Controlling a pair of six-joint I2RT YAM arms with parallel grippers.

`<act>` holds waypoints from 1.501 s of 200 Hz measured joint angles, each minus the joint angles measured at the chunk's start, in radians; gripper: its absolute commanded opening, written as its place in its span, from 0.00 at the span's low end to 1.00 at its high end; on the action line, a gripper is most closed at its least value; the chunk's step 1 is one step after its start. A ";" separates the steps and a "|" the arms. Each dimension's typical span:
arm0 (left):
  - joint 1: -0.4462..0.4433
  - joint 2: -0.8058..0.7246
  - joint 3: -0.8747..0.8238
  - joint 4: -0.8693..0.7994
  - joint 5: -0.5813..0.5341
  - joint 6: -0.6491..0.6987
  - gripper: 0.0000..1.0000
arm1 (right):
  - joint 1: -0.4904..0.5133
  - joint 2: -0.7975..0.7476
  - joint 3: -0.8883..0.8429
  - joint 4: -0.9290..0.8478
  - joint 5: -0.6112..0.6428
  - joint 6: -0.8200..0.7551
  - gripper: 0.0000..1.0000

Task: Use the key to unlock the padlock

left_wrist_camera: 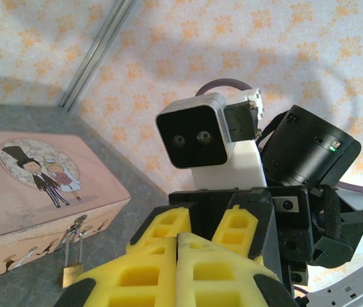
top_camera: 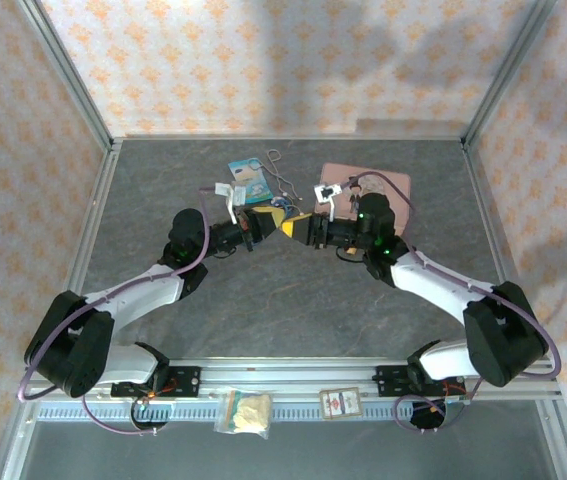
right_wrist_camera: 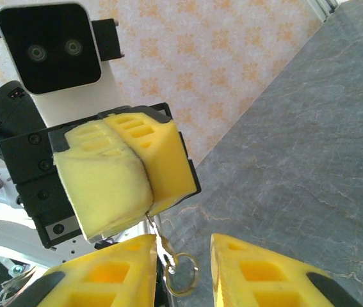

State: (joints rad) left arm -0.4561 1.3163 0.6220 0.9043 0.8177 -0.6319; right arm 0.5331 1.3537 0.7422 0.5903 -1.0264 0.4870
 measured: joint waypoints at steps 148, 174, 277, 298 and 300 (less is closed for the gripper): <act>0.082 -0.002 -0.093 0.199 -0.056 -0.183 0.97 | 0.005 0.005 -0.006 0.049 0.007 0.007 0.00; 0.125 -0.003 -0.127 0.238 -0.099 -0.230 0.94 | 0.005 0.005 -0.013 0.035 0.021 0.000 0.00; -0.094 0.312 -0.035 0.063 -0.278 -0.169 0.82 | -0.158 -0.156 -0.095 -0.357 0.526 -0.050 0.00; -0.150 0.440 0.114 -0.019 -0.273 -0.144 0.80 | -0.227 -0.226 -0.102 -0.453 0.620 -0.080 0.00; -0.153 0.450 0.127 -0.025 -0.272 -0.144 0.80 | -0.236 -0.234 -0.102 -0.462 0.628 -0.084 0.00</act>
State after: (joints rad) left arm -0.6094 1.7664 0.7486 0.8795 0.5453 -0.7757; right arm 0.2974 1.1194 0.6403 0.1284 -0.3988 0.4034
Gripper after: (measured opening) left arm 0.813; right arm 0.045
